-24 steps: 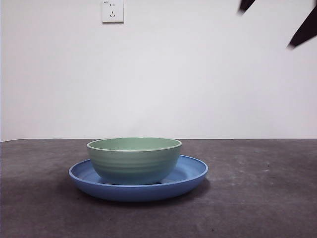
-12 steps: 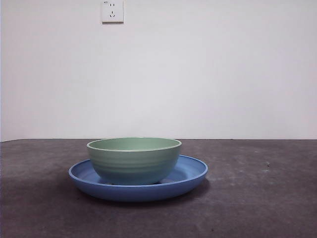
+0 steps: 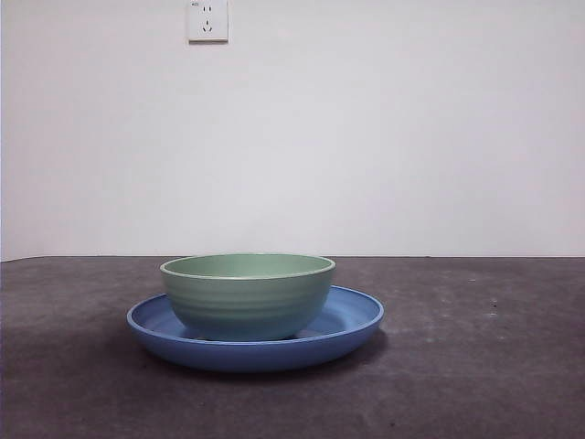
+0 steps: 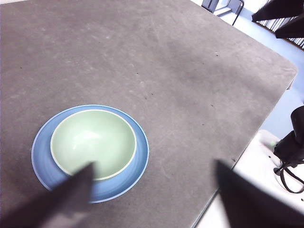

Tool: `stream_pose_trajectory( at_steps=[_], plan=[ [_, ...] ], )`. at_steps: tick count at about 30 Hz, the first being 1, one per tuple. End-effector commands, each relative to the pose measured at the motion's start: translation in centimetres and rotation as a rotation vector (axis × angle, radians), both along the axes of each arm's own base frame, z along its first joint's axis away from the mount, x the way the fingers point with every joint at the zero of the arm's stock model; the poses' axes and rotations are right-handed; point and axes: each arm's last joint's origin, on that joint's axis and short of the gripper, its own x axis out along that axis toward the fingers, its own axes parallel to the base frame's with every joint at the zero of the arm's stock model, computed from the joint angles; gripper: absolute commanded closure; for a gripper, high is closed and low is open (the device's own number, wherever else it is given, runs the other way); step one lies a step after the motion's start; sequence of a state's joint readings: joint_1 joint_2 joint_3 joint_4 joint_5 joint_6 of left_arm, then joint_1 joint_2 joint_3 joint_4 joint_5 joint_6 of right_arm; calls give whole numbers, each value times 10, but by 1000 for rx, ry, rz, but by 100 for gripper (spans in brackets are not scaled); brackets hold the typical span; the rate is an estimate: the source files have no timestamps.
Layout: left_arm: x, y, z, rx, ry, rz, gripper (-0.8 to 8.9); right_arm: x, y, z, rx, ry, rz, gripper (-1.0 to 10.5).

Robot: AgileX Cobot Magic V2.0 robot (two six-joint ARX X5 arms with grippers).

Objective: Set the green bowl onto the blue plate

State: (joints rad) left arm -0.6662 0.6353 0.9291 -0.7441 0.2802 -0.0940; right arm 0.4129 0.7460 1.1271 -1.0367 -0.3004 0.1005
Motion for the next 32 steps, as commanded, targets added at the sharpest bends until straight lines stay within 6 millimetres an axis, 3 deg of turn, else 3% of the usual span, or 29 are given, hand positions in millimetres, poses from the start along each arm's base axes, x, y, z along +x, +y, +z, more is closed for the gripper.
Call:
stream_pose_trajectory(
  at_steps=[1,25,32],
  plan=[
    [0,-1,2,3,-21,-18,788,-1,1,5,3,-19,17,924],
    [0,-1,3,0,-24,-18,789,-1,0,5,7,-22,15,922],
    [1,9,0,-12,-44,60,789,-1,0,5,7,-22,15,922]
  ],
)
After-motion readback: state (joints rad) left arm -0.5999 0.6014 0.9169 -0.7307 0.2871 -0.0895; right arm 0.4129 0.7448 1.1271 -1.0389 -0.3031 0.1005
